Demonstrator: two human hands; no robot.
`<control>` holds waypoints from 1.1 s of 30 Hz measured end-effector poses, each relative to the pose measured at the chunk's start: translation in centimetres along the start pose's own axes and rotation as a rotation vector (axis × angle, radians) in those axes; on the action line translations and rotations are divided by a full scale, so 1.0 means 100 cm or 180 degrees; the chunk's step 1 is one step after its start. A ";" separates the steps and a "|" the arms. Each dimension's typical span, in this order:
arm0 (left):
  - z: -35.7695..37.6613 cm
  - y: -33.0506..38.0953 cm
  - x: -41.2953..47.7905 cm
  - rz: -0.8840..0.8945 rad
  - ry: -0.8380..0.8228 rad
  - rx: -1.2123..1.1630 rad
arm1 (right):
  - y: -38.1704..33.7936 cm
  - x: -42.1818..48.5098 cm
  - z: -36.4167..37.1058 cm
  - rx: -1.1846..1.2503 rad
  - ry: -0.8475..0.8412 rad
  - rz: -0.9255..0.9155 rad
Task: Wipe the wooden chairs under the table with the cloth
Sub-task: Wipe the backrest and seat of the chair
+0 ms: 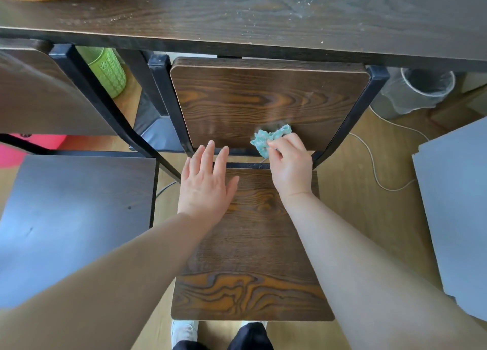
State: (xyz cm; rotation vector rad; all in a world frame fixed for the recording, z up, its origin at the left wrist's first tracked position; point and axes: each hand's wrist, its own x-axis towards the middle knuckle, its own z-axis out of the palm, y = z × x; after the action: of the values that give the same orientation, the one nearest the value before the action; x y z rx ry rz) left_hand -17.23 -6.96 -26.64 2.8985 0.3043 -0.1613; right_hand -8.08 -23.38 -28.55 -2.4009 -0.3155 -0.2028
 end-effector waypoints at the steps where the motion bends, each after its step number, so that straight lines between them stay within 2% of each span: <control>1: 0.000 0.001 0.000 -0.0001 0.0011 -0.0016 | 0.000 -0.002 0.001 -0.0017 -0.0019 0.0016; 5: -0.004 0.005 -0.002 0.0004 0.0067 -0.0066 | 0.002 -0.011 0.002 -0.0098 -0.0122 0.0042; 9: -0.018 0.013 -0.003 0.0054 0.0174 -0.0144 | 0.002 -0.015 -0.001 -0.0205 -0.0293 0.0382; 13: -0.038 0.020 -0.001 0.0164 0.0460 -0.0072 | -0.005 -0.021 -0.018 -0.0228 -0.0292 0.0521; 22: -0.096 0.030 0.025 0.0578 0.1402 0.0252 | -0.032 0.008 -0.108 -0.0107 0.0471 -0.0081; 29: -0.099 0.033 0.050 0.0509 0.1308 0.0520 | -0.038 0.043 -0.118 0.0046 0.0766 -0.0421; 33: -0.088 0.032 0.056 0.0445 0.1546 0.0537 | -0.035 0.052 -0.103 0.0095 0.0931 -0.0485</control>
State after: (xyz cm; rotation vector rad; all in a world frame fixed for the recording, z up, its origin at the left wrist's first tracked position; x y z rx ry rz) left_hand -10.34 -6.94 -18.19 3.0762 0.1688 0.5733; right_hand -4.67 -26.79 -17.54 -2.2783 -0.3613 -0.6074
